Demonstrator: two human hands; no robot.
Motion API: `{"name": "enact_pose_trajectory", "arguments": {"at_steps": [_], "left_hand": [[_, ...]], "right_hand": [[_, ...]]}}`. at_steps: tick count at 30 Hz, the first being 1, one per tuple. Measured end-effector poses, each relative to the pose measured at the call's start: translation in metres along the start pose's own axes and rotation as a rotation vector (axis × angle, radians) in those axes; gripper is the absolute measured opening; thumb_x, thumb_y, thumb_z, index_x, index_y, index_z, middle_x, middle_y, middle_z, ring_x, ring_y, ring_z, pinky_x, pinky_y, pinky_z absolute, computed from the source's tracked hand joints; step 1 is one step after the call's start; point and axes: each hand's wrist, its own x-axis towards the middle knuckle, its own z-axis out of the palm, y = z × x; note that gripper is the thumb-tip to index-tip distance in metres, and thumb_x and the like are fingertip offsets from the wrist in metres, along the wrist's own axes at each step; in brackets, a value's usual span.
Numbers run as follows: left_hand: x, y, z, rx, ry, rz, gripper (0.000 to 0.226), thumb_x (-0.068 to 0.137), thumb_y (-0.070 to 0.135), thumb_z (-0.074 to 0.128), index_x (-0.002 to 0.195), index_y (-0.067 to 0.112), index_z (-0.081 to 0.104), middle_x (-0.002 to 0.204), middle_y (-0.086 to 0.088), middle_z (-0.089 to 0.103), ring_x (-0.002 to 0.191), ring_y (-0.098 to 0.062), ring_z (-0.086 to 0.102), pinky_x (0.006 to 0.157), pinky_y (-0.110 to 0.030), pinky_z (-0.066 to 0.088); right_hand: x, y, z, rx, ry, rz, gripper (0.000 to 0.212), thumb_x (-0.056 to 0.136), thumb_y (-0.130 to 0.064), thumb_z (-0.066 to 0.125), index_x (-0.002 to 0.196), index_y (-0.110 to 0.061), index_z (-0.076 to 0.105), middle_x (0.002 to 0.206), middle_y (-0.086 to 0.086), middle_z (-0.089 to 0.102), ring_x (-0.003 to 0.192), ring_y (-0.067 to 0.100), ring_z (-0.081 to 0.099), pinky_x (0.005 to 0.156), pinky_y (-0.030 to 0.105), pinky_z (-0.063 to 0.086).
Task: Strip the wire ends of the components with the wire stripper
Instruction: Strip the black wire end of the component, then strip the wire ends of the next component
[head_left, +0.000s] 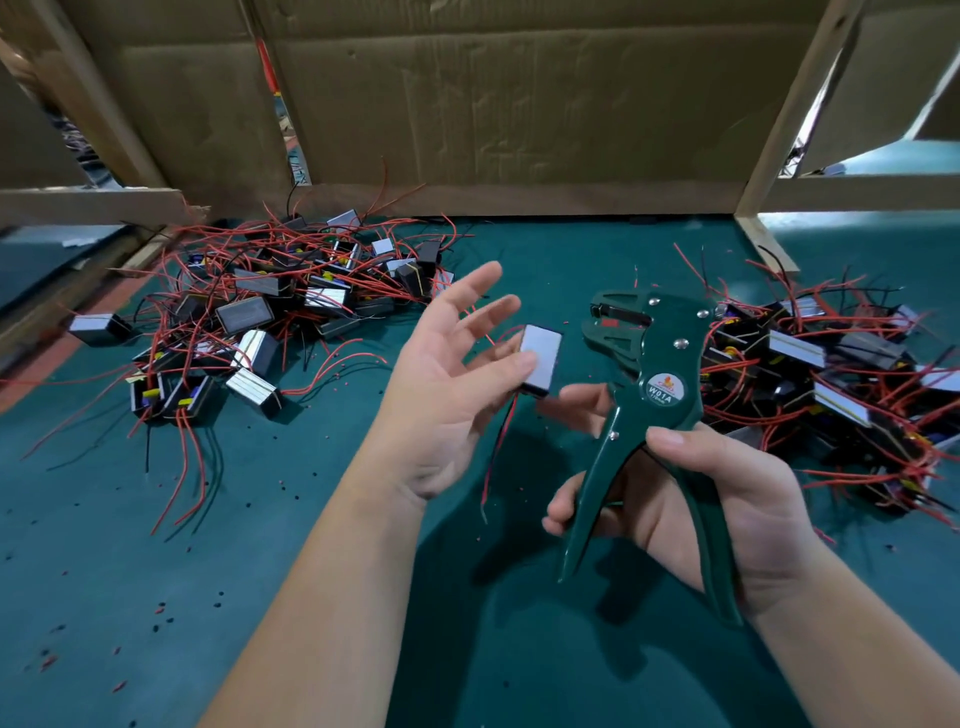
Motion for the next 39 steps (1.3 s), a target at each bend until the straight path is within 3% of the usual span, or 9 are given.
{"name": "enact_pose_trajectory", "arguments": {"at_steps": [8,12,16,19,23,26,30,34,39], "left_hand": [[-0.002,-0.009,0.007,0.204,0.009,0.023,0.031,0.084,0.009,0.064,0.108,0.029,0.062,0.121,-0.001,0.058,0.095,0.0,0.063,0.088,-0.026,0.048],[-0.003,-0.008,0.01,0.101,0.015,0.007,0.019,0.078,0.016,0.064,0.096,0.016,0.058,0.084,0.014,0.067,0.073,-0.007,0.063,0.06,-0.018,0.05],[-0.007,-0.007,0.017,0.03,-0.101,-0.02,0.014,0.091,0.022,0.049,0.1,0.011,0.051,0.087,-0.005,0.066,0.065,-0.022,0.067,0.053,-0.032,0.055],[-0.005,-0.004,0.012,-0.025,-0.117,-0.03,0.023,0.103,0.009,0.031,0.103,0.013,0.053,0.101,-0.009,0.067,0.084,-0.02,0.068,0.058,-0.034,0.056],[-0.003,-0.002,-0.002,0.105,-0.169,-0.031,0.056,0.084,-0.026,0.025,0.103,0.015,0.058,0.105,-0.001,0.071,0.101,-0.011,0.066,0.082,-0.02,0.052],[-0.005,-0.004,-0.003,0.338,-0.241,0.009,0.051,0.077,-0.02,0.039,0.109,0.014,0.06,0.112,0.001,0.068,0.108,-0.011,0.063,0.086,-0.019,0.049],[-0.005,-0.008,-0.001,0.519,-0.235,-0.025,0.032,0.08,0.02,0.069,0.111,0.026,0.06,0.108,0.004,0.069,0.102,-0.011,0.065,0.089,-0.026,0.051],[-0.005,-0.008,0.0,0.574,-0.23,-0.053,0.025,0.087,0.021,0.068,0.111,0.026,0.062,0.092,-0.011,0.066,0.081,-0.011,0.057,0.077,-0.028,0.049],[-0.007,-0.013,0.006,0.663,-0.218,-0.077,0.009,0.096,0.018,0.056,0.099,0.025,0.062,0.112,-0.013,0.061,0.079,-0.001,0.059,0.076,-0.016,0.045]], "right_hand": [[-0.001,0.0,0.002,0.024,-0.187,0.092,0.071,0.068,-0.027,0.076,0.13,0.0,0.054,0.136,0.025,0.052,0.074,0.04,0.064,0.076,0.054,0.05],[0.0,-0.001,0.0,0.087,-0.192,0.108,0.073,0.065,-0.029,0.078,0.13,-0.004,0.057,0.134,0.022,0.053,0.075,0.037,0.065,0.078,0.055,0.051],[0.001,0.001,0.001,0.119,-0.211,0.114,0.073,0.066,-0.03,0.076,0.132,-0.006,0.055,0.133,0.019,0.055,0.075,0.033,0.065,0.079,0.051,0.052],[0.001,0.001,0.001,0.14,-0.222,0.102,0.075,0.067,-0.03,0.075,0.134,-0.005,0.051,0.137,0.014,0.054,0.077,0.031,0.065,0.079,0.049,0.052],[0.0,-0.003,-0.001,0.2,-0.203,0.079,0.078,0.067,-0.028,0.077,0.135,0.0,0.05,0.134,0.015,0.055,0.076,0.032,0.065,0.077,0.049,0.053],[-0.001,-0.007,-0.004,0.242,-0.133,0.058,0.08,0.062,-0.027,0.079,0.132,0.001,0.053,0.128,0.016,0.059,0.073,0.031,0.064,0.074,0.047,0.055],[-0.002,-0.01,-0.005,0.263,-0.071,0.036,0.083,0.058,-0.027,0.081,0.131,0.003,0.053,0.119,0.016,0.063,0.071,0.03,0.064,0.072,0.046,0.057],[-0.001,-0.011,-0.003,0.268,-0.05,0.03,0.085,0.056,-0.027,0.081,0.13,0.004,0.053,0.117,0.015,0.064,0.071,0.03,0.064,0.071,0.046,0.057],[0.0,-0.009,-0.002,0.278,-0.041,0.03,0.084,0.056,-0.026,0.08,0.13,0.004,0.053,0.116,0.015,0.064,0.071,0.031,0.065,0.071,0.046,0.057]]}}
